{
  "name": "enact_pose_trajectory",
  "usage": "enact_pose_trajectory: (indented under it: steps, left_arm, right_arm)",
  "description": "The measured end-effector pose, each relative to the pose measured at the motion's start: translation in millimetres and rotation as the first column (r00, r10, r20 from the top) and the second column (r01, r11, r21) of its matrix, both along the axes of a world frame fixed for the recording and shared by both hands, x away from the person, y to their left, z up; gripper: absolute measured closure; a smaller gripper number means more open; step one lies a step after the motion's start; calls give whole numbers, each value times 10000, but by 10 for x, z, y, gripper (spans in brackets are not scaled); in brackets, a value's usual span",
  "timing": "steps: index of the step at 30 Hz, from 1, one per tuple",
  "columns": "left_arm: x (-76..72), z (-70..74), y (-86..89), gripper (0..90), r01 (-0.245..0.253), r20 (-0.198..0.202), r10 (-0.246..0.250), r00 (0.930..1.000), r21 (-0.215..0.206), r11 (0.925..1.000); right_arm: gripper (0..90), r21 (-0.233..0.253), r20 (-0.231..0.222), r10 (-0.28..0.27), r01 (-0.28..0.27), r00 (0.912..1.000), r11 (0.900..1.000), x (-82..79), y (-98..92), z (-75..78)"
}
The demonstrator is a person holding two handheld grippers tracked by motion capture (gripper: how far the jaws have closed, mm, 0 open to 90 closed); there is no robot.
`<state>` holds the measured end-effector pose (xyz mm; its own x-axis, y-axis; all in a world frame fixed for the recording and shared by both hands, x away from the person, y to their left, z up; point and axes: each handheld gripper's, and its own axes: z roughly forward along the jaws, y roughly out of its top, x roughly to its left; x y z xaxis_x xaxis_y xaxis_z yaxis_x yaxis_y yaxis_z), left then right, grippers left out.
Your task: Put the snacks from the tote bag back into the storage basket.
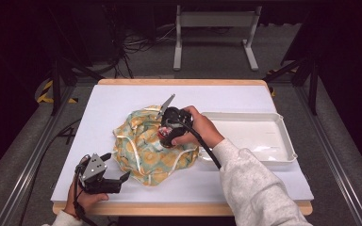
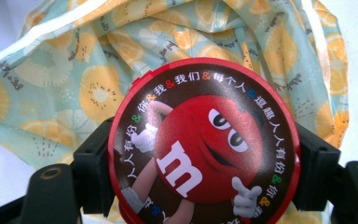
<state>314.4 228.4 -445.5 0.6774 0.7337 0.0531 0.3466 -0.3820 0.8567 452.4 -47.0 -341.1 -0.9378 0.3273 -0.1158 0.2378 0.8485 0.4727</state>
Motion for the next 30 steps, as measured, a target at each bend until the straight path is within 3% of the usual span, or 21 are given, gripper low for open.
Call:
enact_pose_trajectory:
  steps: [15, 30]
  left_arm:
    - [0, 0, -17, 56, 59, 7, -59, 10000, 3, 10000]
    - [1, -1, -24, 56, -37, -54, 37, 10000, 79, 10000]
  right_arm:
    - [256, 33, 147, -155, 154, 9998, 9999, -103, -143, 139]
    - [256, 40, 214, -434, 433, 9988, 9991, -179, -556, 262]
